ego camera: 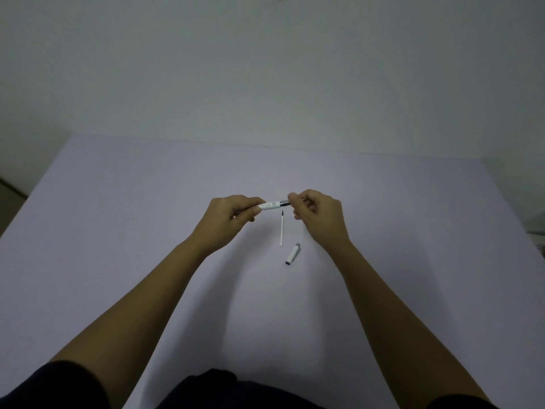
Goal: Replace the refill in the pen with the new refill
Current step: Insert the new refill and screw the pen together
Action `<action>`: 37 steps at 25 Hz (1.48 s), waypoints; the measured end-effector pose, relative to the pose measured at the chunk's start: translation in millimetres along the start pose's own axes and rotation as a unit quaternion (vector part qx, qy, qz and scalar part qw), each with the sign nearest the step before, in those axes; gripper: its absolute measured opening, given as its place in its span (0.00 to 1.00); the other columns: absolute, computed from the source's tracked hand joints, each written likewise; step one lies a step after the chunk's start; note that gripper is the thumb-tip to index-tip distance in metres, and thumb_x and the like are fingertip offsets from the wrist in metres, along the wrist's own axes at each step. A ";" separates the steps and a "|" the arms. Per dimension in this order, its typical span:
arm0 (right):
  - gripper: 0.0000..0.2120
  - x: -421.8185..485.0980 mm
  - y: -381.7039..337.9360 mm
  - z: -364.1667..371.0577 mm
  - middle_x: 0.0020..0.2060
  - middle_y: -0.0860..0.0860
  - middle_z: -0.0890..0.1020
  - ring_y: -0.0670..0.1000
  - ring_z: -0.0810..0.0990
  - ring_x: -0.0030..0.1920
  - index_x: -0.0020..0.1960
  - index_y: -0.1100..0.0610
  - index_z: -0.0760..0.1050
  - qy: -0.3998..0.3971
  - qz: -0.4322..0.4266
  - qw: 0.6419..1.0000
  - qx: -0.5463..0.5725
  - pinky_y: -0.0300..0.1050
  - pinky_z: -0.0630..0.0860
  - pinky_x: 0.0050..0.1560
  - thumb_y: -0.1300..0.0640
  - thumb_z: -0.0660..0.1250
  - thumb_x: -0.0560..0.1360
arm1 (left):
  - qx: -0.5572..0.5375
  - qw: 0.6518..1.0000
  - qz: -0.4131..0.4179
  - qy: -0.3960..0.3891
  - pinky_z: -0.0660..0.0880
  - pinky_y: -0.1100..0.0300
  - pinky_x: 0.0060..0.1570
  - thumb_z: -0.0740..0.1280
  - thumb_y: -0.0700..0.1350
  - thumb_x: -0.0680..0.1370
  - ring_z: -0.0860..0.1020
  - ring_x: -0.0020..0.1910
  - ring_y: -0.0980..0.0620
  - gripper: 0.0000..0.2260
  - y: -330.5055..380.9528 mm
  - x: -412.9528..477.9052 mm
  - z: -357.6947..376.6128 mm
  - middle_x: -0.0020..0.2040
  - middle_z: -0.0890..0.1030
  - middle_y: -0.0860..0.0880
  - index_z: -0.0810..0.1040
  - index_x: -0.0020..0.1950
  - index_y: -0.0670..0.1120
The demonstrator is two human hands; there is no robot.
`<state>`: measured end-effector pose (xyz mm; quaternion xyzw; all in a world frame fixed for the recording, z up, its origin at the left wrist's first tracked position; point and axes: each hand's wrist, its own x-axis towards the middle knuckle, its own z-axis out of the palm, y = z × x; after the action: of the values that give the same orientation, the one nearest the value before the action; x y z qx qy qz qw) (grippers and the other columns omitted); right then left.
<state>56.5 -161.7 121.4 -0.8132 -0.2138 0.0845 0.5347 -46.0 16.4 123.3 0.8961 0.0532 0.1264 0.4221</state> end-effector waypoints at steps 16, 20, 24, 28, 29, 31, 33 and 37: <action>0.06 1.0 -4.4 -7.3 0.37 0.47 0.83 0.37 0.82 0.39 0.48 0.58 0.82 -0.058 -0.088 0.994 -0.028 0.29 0.77 0.45 0.60 0.68 0.73 | -0.024 1.000 -0.005 0.018 0.66 0.77 0.33 0.66 0.42 0.77 0.75 0.34 0.66 0.09 3.4 -4.1 -4.5 0.33 0.79 0.55 0.82 0.55 0.48; 0.06 3.2 -6.8 -3.0 0.35 0.47 0.82 0.45 0.83 0.39 0.48 0.54 0.80 -0.056 -0.055 0.997 -0.028 0.38 0.80 0.44 0.55 0.65 0.76 | 0.014 0.999 0.030 0.033 0.67 0.76 0.36 0.66 0.41 0.77 0.77 0.37 0.59 0.09 3.7 -1.9 -4.6 0.37 0.81 0.50 0.81 0.55 0.46; 0.09 3.1 -11.2 -6.2 0.41 0.42 0.82 0.40 0.83 0.43 0.47 0.48 0.76 -0.072 -0.077 0.994 0.036 0.29 0.77 0.46 0.61 0.68 0.73 | 0.021 0.998 0.028 0.056 0.68 0.77 0.37 0.66 0.42 0.77 0.77 0.34 0.62 0.09 6.1 -1.2 -4.3 0.37 0.80 0.53 0.81 0.55 0.46; 0.05 7.0 -11.3 -9.5 0.34 0.47 0.83 0.43 0.84 0.37 0.41 0.49 0.78 -0.070 -0.058 0.996 -0.015 0.45 0.82 0.46 0.54 0.66 0.75 | 0.019 0.998 0.046 0.047 0.68 0.77 0.37 0.66 0.42 0.77 0.78 0.35 0.63 0.09 6.0 -3.6 -3.9 0.37 0.80 0.53 0.81 0.55 0.46; 0.04 5.9 -11.7 -8.7 0.35 0.48 0.83 0.45 0.84 0.38 0.42 0.48 0.78 -0.071 -0.059 0.996 -0.012 0.47 0.82 0.47 0.52 0.66 0.75 | 0.017 0.998 0.047 0.047 0.68 0.77 0.37 0.66 0.42 0.77 0.78 0.35 0.63 0.09 6.3 -3.7 -3.5 0.37 0.81 0.52 0.81 0.56 0.46; 0.06 2.8 -12.8 -8.2 0.40 0.48 0.83 0.45 0.84 0.42 0.47 0.44 0.75 -0.080 -0.076 0.994 0.022 0.41 0.81 0.47 0.54 0.68 0.73 | 0.020 0.997 0.048 0.051 0.69 0.77 0.38 0.66 0.42 0.77 0.78 0.33 0.61 0.09 7.2 -3.1 -3.9 0.38 0.82 0.50 0.81 0.56 0.46; 0.08 1.8 -12.2 -9.4 0.40 0.45 0.82 0.42 0.83 0.42 0.48 0.46 0.75 -0.076 -0.091 0.992 0.031 0.34 0.80 0.45 0.58 0.69 0.72 | 0.025 0.997 0.056 0.052 0.68 0.77 0.38 0.66 0.42 0.77 0.77 0.34 0.58 0.09 8.7 -2.8 -4.7 0.37 0.82 0.50 0.81 0.55 0.47; 0.05 5.8 -12.0 -11.3 0.37 0.46 0.83 0.43 0.84 0.39 0.46 0.52 0.79 -0.077 -0.064 0.995 0.009 0.40 0.80 0.44 0.52 0.66 0.75 | 0.032 0.996 0.066 0.052 0.67 0.78 0.38 0.66 0.42 0.77 0.77 0.34 0.60 0.09 10.4 -3.4 -4.9 0.38 0.82 0.52 0.81 0.56 0.46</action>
<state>62.7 -164.6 137.5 -0.7838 -0.3055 0.1144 0.5283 -50.7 12.7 133.6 0.9028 0.0199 0.1987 0.3810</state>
